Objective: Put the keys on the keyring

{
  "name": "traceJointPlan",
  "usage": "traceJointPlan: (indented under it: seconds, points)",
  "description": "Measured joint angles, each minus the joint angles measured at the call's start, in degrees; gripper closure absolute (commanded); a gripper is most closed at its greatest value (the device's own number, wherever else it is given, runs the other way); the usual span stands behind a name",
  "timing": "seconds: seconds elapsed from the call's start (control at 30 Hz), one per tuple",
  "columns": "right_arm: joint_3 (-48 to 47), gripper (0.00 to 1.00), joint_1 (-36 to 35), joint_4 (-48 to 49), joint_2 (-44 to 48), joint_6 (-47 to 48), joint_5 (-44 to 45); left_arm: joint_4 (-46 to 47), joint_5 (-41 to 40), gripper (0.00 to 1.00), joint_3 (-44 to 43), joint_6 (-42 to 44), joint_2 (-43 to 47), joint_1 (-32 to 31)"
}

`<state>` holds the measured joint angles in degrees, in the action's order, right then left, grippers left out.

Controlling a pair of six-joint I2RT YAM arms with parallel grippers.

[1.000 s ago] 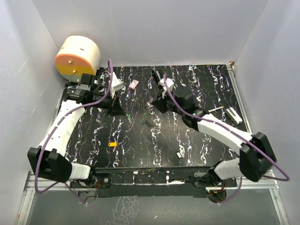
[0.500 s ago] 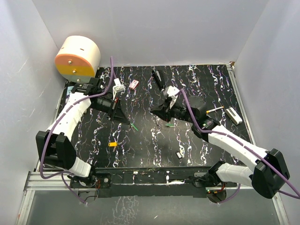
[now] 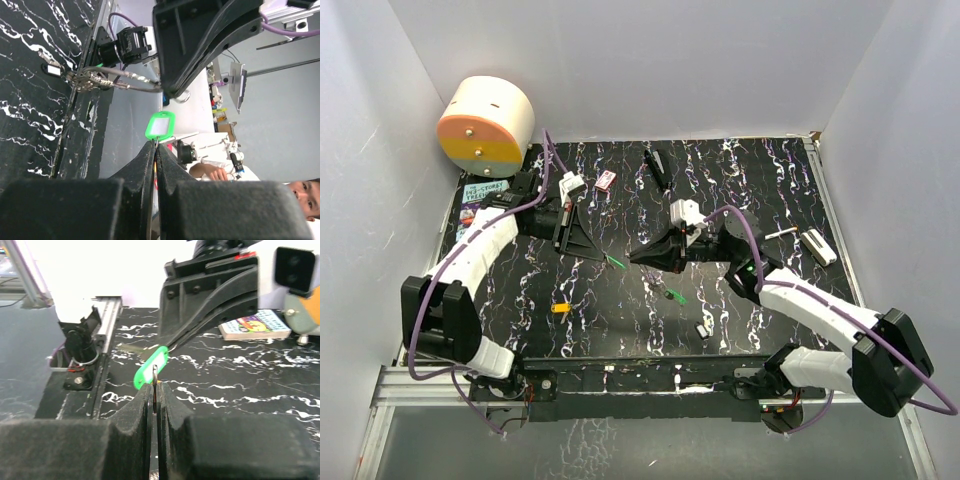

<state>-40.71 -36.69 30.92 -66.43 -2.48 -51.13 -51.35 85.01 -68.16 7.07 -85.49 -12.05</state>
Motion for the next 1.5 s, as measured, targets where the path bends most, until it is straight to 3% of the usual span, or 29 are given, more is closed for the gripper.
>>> traceJointPlan:
  seconds: [0.3, 0.63, 0.87, 1.27, 1.5]
  points:
    - [-2.89, 0.93, -0.02, 3.91, -4.37, -5.03, -9.09, 14.32, 1.88, 1.00, 1.88, -15.67, 3.06, -0.59]
    - [-5.44, 0.93, -0.07, 6.21, -4.94, -5.31, -10.60, 35.04, 2.51, 1.00, 13.55, -34.88, 8.35, -3.41]
    - [-6.71, 0.93, -0.31, 5.95, -6.08, -4.07, -12.90, 49.22, 3.02, 1.00, 15.67, -47.74, 14.75, -4.31]
    - [-7.45, 0.93, -0.59, -3.87, -5.18, 4.17, -9.53, 54.18, 3.13, 1.00, 17.97, -54.58, 14.91, -6.08]
    - [-10.21, 0.93, -0.59, -3.82, -6.16, 4.79, -9.84, 52.89, 3.10, 1.00, 19.41, -54.84, 14.93, -7.08]
